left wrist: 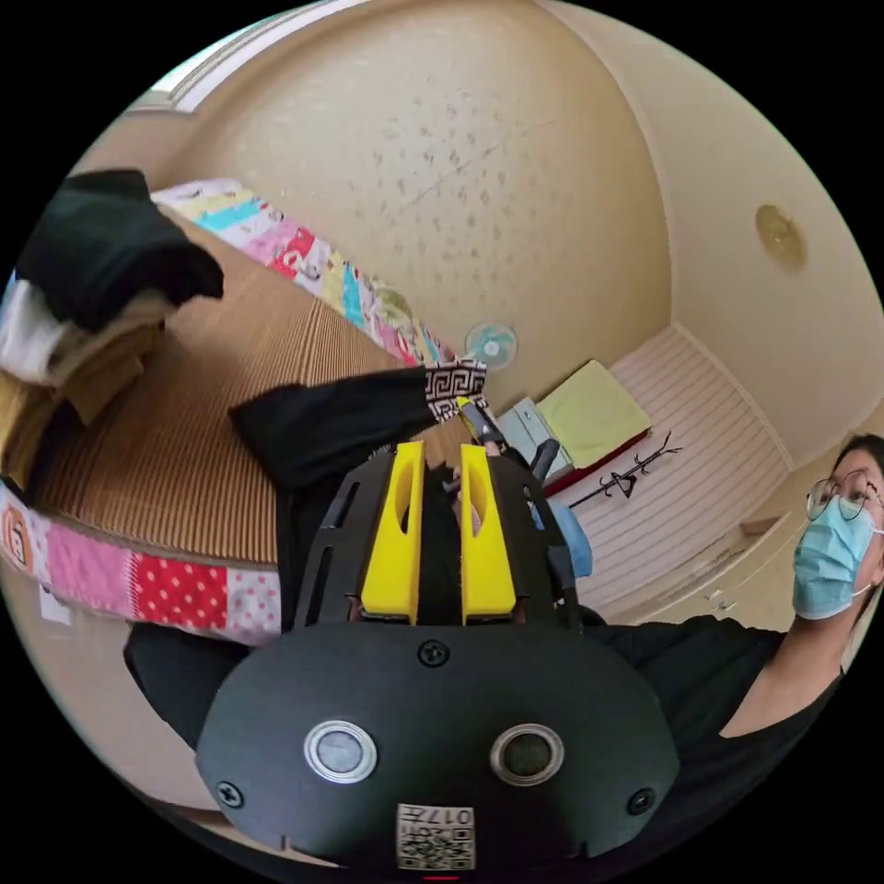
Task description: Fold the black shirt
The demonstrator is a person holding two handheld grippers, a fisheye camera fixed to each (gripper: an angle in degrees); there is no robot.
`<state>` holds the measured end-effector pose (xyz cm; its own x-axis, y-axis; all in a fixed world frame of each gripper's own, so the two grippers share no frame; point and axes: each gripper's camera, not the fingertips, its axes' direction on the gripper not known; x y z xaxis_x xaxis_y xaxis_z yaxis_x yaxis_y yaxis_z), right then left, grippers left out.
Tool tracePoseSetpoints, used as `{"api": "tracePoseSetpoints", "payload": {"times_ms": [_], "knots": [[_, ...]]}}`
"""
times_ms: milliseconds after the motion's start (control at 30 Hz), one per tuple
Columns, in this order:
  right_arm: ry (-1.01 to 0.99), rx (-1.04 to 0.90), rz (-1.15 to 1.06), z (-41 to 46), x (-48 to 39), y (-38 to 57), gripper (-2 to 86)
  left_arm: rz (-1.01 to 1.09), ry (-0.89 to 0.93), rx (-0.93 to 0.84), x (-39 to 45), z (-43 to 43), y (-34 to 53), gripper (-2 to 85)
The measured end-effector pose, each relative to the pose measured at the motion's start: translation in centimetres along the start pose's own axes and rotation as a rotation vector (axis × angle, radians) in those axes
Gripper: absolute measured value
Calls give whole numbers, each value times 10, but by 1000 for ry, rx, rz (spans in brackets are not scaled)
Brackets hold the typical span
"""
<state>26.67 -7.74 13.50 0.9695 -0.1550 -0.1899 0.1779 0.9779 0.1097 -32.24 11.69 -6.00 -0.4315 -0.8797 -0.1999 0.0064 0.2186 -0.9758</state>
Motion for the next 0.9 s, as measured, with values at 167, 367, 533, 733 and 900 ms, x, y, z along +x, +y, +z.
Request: {"api": "tracePoseSetpoints", "payload": {"times_ms": [167,367,533,733,900], "knots": [[228,-218,218,36,134,28,15,-214,38,-156,-54,85,54,78],[323,-271,70,54,135,9,14,-159,-185,-165,-50,91,40,78],[163,-96,-48,31,113,-28,13,-40,-470,-137,-49,98,-5,79],[432,-306,7,73,173,-9,13,54,-513,-139,-62,135,-36,82],[363,-366,67,82,200,-11,13,32,-528,-164,-73,140,-46,6]]}}
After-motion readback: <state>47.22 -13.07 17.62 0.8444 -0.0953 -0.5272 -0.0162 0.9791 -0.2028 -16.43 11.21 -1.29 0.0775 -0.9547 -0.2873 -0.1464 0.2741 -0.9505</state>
